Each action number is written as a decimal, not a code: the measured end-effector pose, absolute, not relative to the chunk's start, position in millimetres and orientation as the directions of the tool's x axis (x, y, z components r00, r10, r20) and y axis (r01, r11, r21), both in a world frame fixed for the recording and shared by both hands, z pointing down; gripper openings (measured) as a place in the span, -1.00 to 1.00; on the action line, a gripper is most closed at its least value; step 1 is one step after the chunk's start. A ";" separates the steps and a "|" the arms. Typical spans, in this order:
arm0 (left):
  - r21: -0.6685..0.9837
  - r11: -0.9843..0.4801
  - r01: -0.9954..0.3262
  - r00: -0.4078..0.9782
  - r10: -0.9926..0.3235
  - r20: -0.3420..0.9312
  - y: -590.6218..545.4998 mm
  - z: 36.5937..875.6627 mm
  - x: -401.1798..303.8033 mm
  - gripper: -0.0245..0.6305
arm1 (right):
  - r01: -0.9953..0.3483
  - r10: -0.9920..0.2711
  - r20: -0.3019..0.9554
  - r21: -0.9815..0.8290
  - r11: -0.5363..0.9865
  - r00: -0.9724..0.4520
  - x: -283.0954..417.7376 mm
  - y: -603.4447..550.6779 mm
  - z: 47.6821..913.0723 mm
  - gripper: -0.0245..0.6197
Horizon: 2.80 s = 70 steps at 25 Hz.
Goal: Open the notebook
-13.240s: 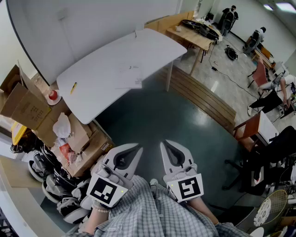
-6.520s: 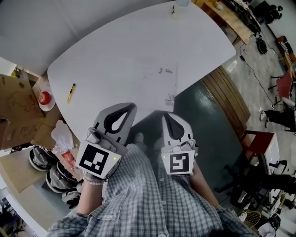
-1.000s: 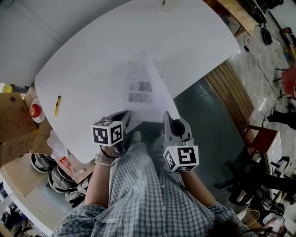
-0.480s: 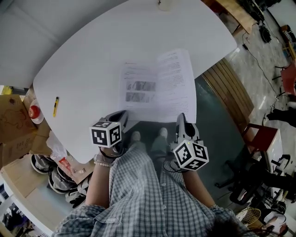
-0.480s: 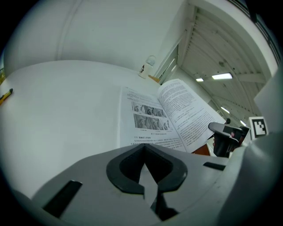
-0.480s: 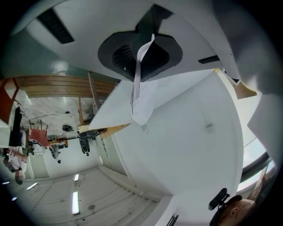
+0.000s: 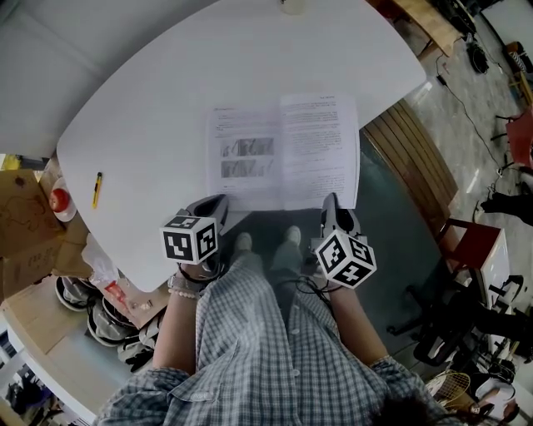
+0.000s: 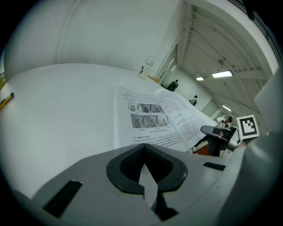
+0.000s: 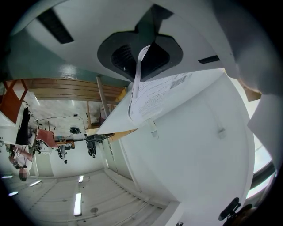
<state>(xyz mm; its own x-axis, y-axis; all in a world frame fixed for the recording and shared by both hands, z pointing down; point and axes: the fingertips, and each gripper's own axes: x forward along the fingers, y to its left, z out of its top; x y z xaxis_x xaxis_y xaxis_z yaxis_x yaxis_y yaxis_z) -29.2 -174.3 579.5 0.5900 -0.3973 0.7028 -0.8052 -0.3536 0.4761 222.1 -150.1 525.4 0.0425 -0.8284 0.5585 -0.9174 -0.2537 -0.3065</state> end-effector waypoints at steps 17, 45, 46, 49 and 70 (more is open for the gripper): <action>0.447 -0.295 -0.844 0.536 -0.461 0.707 -180.7 580.3 -33.8 -0.91 | -0.884 -0.809 0.585 -0.406 -0.232 -0.056 223.6 -191.9 569.7 -0.81; 0.406 -0.296 -0.865 0.502 -0.499 0.706 -180.1 577.9 -31.5 -0.90 | -0.909 -0.795 0.607 -0.334 -0.248 -0.006 281.3 -178.4 567.0 -0.37; 0.407 -0.298 -0.863 0.505 -0.499 0.704 -180.0 576.9 -31.8 -0.90 | -0.911 -0.798 0.603 -0.324 -0.254 0.008 286.5 -175.2 563.5 -0.37; 0.410 -0.317 -0.855 0.518 -0.505 0.690 -181.2 569.8 -31.8 -0.90 | -0.936 -0.825 0.565 -0.283 -0.208 0.012 288.0 -172.5 544.7 -0.37; 0.282 -0.591 -0.756 0.648 -0.611 0.455 -175.1 418.7 -13.1 -0.90 | -0.974 -0.933 0.287 -0.116 0.192 -0.218 193.2 -175.3 390.8 -0.85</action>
<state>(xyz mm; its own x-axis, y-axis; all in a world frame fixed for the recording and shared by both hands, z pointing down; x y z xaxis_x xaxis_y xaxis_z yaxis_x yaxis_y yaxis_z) -13.1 -175.1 418.7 0.6479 -0.6107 0.4552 -0.7556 -0.5910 0.2824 193.2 -175.3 390.8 -0.2182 -0.9328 0.2869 -0.9745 0.1922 -0.1162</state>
